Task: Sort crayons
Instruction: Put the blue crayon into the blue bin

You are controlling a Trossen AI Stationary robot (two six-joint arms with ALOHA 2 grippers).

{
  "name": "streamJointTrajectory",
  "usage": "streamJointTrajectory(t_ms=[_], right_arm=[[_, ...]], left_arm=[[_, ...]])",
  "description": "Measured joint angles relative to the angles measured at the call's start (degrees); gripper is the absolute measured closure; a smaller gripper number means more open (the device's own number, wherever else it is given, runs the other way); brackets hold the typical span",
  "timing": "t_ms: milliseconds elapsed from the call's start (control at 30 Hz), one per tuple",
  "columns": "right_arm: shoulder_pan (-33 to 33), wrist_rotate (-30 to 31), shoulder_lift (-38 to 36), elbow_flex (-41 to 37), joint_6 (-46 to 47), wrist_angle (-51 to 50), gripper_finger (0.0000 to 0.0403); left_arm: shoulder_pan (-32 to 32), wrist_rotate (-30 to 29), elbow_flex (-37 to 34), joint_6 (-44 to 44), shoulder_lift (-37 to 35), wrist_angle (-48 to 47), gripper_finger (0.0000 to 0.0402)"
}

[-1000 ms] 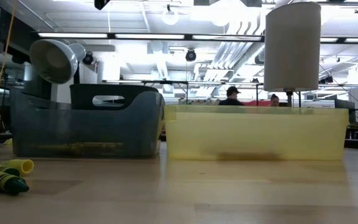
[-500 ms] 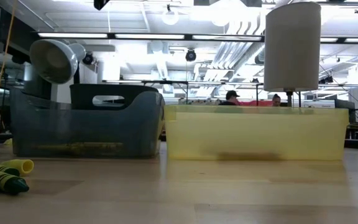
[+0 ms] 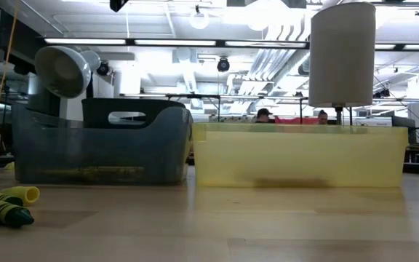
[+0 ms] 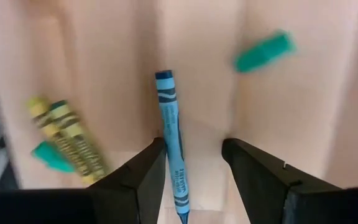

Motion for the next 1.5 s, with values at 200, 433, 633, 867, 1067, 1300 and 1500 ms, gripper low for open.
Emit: streamJointTrajectory(t_ms=[200,433,633,867,1067,1300,1500], right_arm=[[-0.04,0.51,0.02,-0.09,5.00,-2.68,0.0226],[-0.11,0.91,0.07,-0.15,6.19,-3.43,0.0236],[-0.15,0.80,0.07,-0.31,8.06,-4.40,0.0344],[-0.22,-0.70,0.07,-0.31,8.62,-3.47,0.0387],[-0.22,-1.19,0.07,-0.31,8.63,-2.96,0.0398],[-0.26,-3.17,-3.36,-0.65,8.15,-2.72,0.0401],[-4.03,-0.59,-16.92,-0.52,5.79,-5.96,0.0402]], left_arm=[[0.00,0.00,0.00,0.04,0.00,0.00,0.0401],[0.00,0.00,0.00,0.04,0.00,0.00,0.0401],[0.00,0.00,0.00,0.06,0.00,0.00,0.0401],[0.00,0.01,0.00,2.87,0.00,-0.02,0.0401],[0.00,0.00,0.00,2.99,0.00,0.00,0.0401],[0.34,0.04,0.24,5.35,-0.13,-0.60,0.0401],[2.33,-0.02,4.58,6.52,-0.42,-2.25,0.0401]])
